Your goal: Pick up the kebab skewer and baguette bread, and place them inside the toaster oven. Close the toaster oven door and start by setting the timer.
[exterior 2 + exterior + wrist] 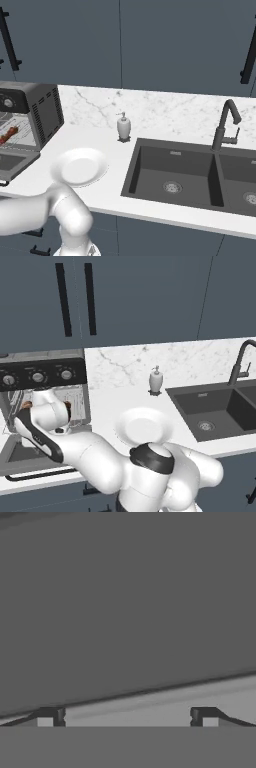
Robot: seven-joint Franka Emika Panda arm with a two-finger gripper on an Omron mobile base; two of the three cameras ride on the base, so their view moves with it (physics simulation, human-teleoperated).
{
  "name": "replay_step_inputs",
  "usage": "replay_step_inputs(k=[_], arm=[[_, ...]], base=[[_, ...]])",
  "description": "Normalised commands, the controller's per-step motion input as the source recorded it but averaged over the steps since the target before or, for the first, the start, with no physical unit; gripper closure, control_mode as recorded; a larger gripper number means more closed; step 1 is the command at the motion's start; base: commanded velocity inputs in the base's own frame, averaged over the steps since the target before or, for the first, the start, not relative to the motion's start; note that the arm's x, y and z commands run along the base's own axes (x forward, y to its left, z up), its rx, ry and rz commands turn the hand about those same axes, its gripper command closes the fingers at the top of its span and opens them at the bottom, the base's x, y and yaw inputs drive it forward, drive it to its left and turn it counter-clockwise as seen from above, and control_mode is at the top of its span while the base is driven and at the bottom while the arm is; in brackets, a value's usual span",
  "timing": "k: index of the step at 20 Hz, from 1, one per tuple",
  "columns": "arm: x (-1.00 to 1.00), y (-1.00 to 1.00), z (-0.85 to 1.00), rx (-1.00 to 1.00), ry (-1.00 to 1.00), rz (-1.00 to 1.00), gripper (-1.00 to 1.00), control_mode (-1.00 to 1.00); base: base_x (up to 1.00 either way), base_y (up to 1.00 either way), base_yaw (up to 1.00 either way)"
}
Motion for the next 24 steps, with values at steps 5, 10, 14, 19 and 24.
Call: replay_step_inputs(k=[5, 10, 14, 19, 24], arm=[[0.52, -0.27, -0.06, -0.04, 0.00, -0.04, -1.00, -1.00], [0.40, -0.10, -0.03, -0.04, 0.00, -0.06, -1.00, -1.00], [0.54, -0.01, 0.00, -0.04, 0.00, -0.10, -1.00, -1.00], [0.52, 0.00, 0.00, -0.05, -0.01, -0.11, -1.00, -1.00], [0.20, 0.00, 0.00, -0.02, 0.00, -0.10, -1.00, -1.00]], base=[[0.00, 0.00, 0.00], [0.00, 0.00, 0.00], [0.00, 0.00, 0.00], [0.00, 0.00, 0.00], [0.00, 0.00, 0.00]])
